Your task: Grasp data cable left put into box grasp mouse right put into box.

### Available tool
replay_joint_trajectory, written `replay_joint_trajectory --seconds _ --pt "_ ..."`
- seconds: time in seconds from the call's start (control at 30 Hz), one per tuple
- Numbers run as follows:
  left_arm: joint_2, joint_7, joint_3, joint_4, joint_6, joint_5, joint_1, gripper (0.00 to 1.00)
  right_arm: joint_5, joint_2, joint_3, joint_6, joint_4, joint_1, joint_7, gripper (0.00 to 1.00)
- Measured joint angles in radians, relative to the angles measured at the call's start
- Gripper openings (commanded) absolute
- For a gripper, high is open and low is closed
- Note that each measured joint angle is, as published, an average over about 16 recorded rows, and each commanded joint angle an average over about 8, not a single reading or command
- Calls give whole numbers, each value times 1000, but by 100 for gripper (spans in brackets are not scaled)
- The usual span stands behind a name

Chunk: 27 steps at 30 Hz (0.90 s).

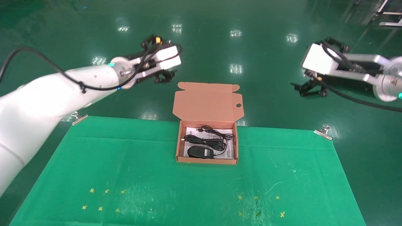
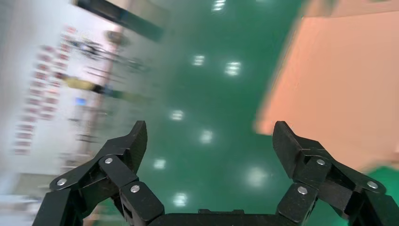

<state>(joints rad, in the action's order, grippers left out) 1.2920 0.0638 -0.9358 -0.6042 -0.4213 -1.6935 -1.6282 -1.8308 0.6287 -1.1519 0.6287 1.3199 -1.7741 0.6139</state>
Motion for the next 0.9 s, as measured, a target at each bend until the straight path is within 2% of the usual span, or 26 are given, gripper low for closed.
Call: replay_joint_trajectory --seconds 0.73,0.9 --pt "-292 -109 282 -290 -459 414 234 100 459 -7 365 364 -14 292 -179 100" --pt "-329 -123 318 -327 -517 466 265 100 518 -8 412 410 -16 329 -202 100"
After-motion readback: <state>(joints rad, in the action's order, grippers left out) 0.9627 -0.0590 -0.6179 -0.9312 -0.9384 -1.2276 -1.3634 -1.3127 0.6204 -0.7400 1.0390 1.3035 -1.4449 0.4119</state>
